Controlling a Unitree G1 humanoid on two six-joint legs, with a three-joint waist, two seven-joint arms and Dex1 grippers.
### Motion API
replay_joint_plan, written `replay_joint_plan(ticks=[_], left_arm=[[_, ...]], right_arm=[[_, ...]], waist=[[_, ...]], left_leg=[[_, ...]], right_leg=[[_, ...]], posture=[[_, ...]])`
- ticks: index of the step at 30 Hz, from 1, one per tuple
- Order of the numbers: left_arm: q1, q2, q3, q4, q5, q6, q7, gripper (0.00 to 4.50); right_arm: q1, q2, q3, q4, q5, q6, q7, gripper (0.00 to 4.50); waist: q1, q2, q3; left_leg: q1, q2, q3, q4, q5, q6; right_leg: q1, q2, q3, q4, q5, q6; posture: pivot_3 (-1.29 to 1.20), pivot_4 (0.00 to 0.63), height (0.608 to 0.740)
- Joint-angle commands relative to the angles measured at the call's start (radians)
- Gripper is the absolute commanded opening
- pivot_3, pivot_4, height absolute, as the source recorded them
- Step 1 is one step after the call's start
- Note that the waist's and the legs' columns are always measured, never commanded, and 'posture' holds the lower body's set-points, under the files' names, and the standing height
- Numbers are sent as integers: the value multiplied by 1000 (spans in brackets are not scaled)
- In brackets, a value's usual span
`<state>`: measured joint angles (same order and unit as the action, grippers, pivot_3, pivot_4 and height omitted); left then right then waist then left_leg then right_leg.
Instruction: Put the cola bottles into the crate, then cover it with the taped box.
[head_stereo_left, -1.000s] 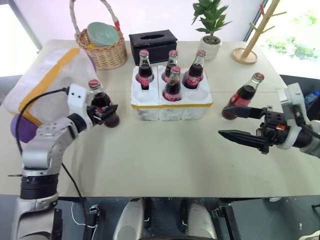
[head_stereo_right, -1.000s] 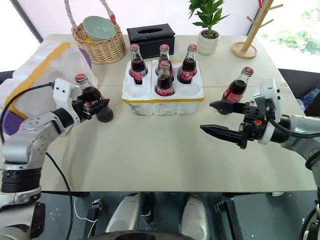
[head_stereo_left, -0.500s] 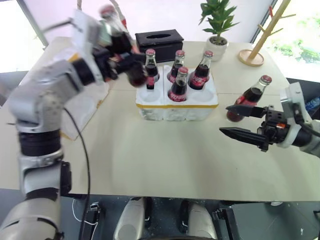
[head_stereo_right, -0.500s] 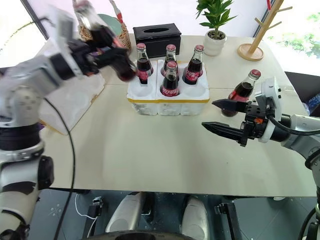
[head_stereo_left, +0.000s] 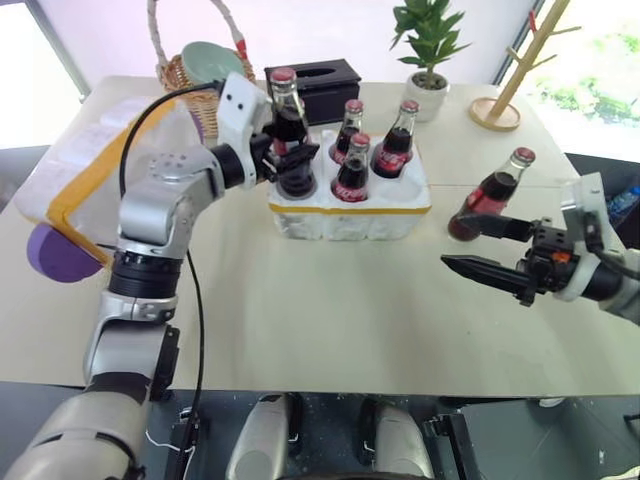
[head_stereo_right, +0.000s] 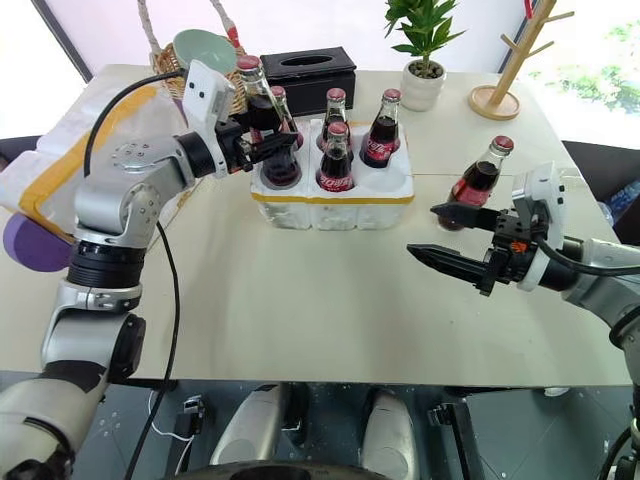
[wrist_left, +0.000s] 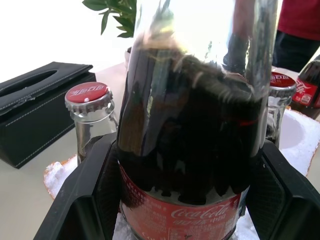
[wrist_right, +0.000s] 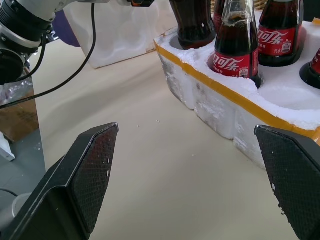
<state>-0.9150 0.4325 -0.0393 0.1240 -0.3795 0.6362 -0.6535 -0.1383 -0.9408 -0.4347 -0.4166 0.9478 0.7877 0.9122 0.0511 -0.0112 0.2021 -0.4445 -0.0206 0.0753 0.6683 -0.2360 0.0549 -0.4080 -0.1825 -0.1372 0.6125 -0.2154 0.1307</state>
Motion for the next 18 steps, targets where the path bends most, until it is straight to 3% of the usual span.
replay_joint_plan(ticks=[1, 2, 12, 15, 18], left_arm=[[-15, 12, -35, -24, -5, 55, -55, 4121], [-16, 20, -36, -29, -6, 66, -67, 4472], [-18, 36, -49, -43, 16, 67, -105, 4472], [-5, 51, 16, -102, -40, 59, -139, 4472], [33, 128, 122, -210, -155, 107, -215, 4472]], right_arm=[[-19, -3, -13, -8, -6, -26, 7, 4500], [-22, -4, -12, -4, -8, -28, 8, 4500], [-18, -1, -2, 12, -43, -51, 18, 4500], [5, -5, -16, 32, -85, -70, 6, 4500], [20, 12, -41, 74, -142, -95, -50, 4500]], waist=[[3, 0, 0], [3, 0, 0], [-10, 0, 0], [-11, 0, 0], [-16, 0, 0]], left_leg=[[0, 0, 0, 0, 0, 0], [0, 0, 0, 0, 0, 0], [0, 0, 0, -1, 2, -1], [0, 0, 0, -1, 2, -1], [0, 0, 1, -1, 3, -4]], right_leg=[[0, 0, 0, 0, 0, 0], [0, 0, 0, 0, 0, 0], [-1, 0, 0, 1, 0, 0], [-1, 0, 0, 0, 0, 0], [-1, 0, 0, 0, 0, 0]], posture=[[0, 150, 736], [0, 150, 736], [0, 150, 736], [0, 150, 736], [0, 150, 736]])
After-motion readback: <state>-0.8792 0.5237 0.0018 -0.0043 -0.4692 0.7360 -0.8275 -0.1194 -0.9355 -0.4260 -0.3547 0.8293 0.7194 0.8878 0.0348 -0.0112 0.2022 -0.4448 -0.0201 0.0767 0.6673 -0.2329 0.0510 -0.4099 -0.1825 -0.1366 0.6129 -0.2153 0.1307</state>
